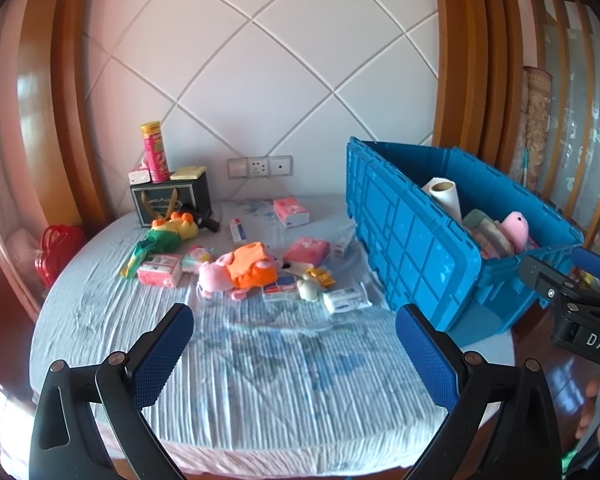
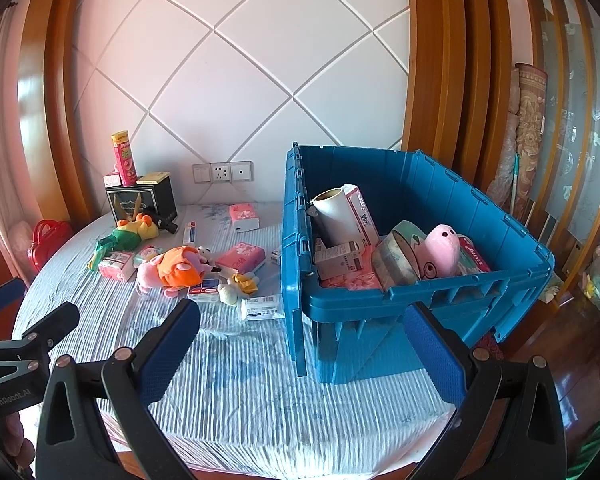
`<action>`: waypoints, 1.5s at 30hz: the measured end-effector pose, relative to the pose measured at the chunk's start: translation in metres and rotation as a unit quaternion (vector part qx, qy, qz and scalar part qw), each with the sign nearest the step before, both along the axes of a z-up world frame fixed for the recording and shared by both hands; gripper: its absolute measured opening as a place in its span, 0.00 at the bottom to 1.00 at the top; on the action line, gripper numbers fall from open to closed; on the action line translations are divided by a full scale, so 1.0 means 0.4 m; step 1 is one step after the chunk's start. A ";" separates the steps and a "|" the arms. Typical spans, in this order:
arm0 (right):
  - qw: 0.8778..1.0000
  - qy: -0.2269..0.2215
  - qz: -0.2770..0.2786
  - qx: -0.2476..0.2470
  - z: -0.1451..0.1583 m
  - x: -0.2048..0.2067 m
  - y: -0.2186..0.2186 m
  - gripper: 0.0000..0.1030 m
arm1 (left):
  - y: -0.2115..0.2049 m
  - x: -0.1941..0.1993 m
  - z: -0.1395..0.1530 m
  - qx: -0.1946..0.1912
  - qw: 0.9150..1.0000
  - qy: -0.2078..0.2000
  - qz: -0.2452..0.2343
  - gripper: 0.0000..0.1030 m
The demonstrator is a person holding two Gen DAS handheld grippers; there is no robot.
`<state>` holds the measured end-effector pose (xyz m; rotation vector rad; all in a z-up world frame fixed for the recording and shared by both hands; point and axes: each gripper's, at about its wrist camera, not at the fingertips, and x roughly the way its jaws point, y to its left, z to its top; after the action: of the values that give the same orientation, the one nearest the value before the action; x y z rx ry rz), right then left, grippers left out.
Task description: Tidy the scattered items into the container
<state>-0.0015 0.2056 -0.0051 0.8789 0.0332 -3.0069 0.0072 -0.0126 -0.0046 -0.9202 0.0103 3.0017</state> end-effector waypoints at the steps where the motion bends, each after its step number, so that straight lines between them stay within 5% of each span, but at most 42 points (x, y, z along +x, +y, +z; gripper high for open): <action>1: 1.000 0.000 0.000 0.001 0.000 0.001 -0.003 1.00 | -0.004 0.001 0.000 0.000 1.000 0.000 0.000 1.00; 31: 1.000 0.001 0.001 0.010 0.000 0.032 -0.098 1.00 | -0.078 0.042 -0.014 0.004 1.000 0.008 -0.008 1.00; 37: 0.999 -0.015 0.026 0.020 -0.039 -0.009 -0.150 1.00 | -0.124 0.000 -0.078 0.008 1.000 -0.023 -0.001 1.00; 45: 0.994 -0.019 0.108 0.010 -0.103 -0.191 -0.255 1.00 | -0.260 -0.157 -0.209 0.016 0.994 -0.081 0.076 1.00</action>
<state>-0.0778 0.1035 -0.0464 0.8724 0.1497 -2.7932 -0.0554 -0.1167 -0.0882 -1.2093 -0.1134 3.0405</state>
